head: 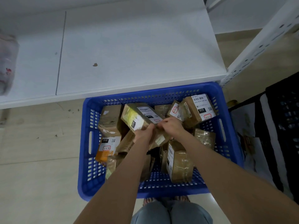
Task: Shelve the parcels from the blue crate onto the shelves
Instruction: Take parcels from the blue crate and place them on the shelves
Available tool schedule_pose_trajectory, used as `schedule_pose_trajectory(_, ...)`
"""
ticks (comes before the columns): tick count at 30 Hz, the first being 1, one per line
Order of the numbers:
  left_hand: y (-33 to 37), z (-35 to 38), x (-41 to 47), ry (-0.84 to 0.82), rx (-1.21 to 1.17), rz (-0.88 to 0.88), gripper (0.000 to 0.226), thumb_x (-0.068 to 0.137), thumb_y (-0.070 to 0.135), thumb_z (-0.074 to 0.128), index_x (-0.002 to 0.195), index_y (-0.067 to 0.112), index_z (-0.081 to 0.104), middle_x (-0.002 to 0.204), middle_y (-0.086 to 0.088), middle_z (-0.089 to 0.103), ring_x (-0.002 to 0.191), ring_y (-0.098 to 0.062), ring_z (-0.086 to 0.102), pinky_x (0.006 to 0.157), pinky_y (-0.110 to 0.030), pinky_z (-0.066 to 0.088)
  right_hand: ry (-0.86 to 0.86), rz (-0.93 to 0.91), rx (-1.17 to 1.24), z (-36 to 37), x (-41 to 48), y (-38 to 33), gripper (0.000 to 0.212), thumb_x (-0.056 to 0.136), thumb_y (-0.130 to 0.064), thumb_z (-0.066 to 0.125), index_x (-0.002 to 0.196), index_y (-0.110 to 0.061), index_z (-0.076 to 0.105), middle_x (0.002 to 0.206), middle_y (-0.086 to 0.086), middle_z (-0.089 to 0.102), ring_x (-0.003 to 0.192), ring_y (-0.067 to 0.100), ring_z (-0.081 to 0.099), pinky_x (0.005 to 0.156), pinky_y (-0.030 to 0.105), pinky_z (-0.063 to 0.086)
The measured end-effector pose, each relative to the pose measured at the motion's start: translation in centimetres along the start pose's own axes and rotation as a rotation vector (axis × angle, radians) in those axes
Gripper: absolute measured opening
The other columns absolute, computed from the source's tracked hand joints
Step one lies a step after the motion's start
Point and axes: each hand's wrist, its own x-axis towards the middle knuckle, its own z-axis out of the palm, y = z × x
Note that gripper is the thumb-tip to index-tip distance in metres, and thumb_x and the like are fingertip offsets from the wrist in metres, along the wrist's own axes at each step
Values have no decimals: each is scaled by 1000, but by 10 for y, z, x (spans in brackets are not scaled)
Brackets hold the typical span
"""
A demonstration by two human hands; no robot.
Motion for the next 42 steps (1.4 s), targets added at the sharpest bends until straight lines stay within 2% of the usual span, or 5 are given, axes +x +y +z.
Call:
schedule_pose_trajectory(7, 30, -78, -88, -136, -68, 17, 47, 80, 34, 61, 121, 14, 49, 117, -11, 55, 108, -31, 54, 94, -49, 47, -11, 175, 204, -41, -72, -28, 71, 80, -37, 72, 140, -15, 44, 133, 8, 54, 108, 24, 57, 79, 28, 50)
schedule_pose_trajectory(9, 44, -99, -122, -215, -70, 46, 30, 82, 26, 56, 109, 14, 51, 114, -12, 55, 102, -30, 55, 86, -48, 50, -86, 251, 394, -56, -99, -47, 50, 86, -35, 68, 127, -11, 51, 115, 8, 61, 90, 20, 59, 67, 24, 46)
schedule_pose_trajectory(12, 62, -125, -171, -279, -51, 98, 9, 85, 22, 51, 91, 15, 52, 99, -11, 56, 88, -25, 54, 92, -47, 47, -237, 327, 606, -81, -146, -81, 37, 88, -38, 64, 114, -18, 46, 105, 8, 55, 97, 28, 58, 93, 39, 46)
schedule_pose_trajectory(35, 123, -296, -441, -386, -7, 259, 64, 81, 41, 69, 133, 15, 43, 123, -16, 52, 114, -38, 53, 84, -58, 51, -526, 118, 621, -188, -389, -247, 67, 70, -8, 78, 130, -16, 49, 129, 20, 53, 102, 37, 66, 83, 42, 58)
schedule_pose_trajectory(42, 130, -315, -516, -229, -77, 442, 41, 87, 36, 61, 121, 16, 50, 114, -7, 57, 107, -31, 56, 88, -57, 50, -458, -82, 608, -208, -449, -283, 30, 84, -1, 67, 111, -9, 57, 124, 19, 55, 111, 32, 60, 86, 41, 56)
